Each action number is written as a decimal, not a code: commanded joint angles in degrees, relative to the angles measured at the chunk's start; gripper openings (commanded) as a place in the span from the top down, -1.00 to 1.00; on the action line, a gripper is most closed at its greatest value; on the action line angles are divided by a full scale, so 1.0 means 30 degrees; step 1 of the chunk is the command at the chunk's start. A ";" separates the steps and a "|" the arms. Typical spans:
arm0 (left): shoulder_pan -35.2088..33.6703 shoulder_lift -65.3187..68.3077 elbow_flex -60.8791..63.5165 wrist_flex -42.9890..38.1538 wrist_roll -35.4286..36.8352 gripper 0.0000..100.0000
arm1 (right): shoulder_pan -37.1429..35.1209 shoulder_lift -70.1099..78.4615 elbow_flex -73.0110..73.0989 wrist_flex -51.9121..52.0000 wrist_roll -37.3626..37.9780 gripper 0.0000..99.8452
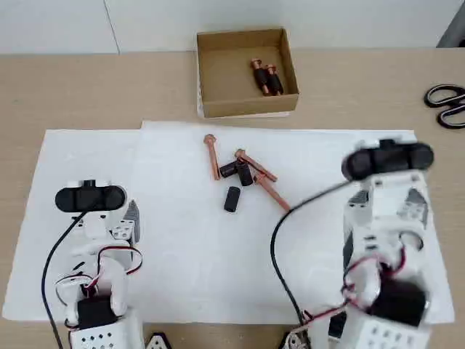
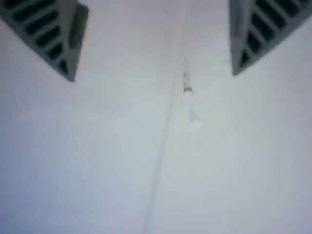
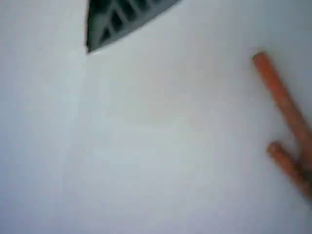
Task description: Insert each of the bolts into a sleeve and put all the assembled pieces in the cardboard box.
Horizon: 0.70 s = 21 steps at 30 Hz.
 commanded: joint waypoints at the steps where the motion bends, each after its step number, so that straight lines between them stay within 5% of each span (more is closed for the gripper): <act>1: -0.0205 -0.0029 -0.1538 0.0586 -0.0440 0.61 | -0.2183 0.7282 -0.5128 0.3443 0.0234 0.50; 9: -0.3780 0.0000 -0.5495 0.1905 -0.2256 0.61 | -0.5700 1.5165 -1.0227 0.6081 0.1465 0.50; 21: -0.4015 0.3810 -1.1707 0.7414 -0.2784 0.61 | -0.7810 1.6484 -1.0462 0.5553 0.1524 0.51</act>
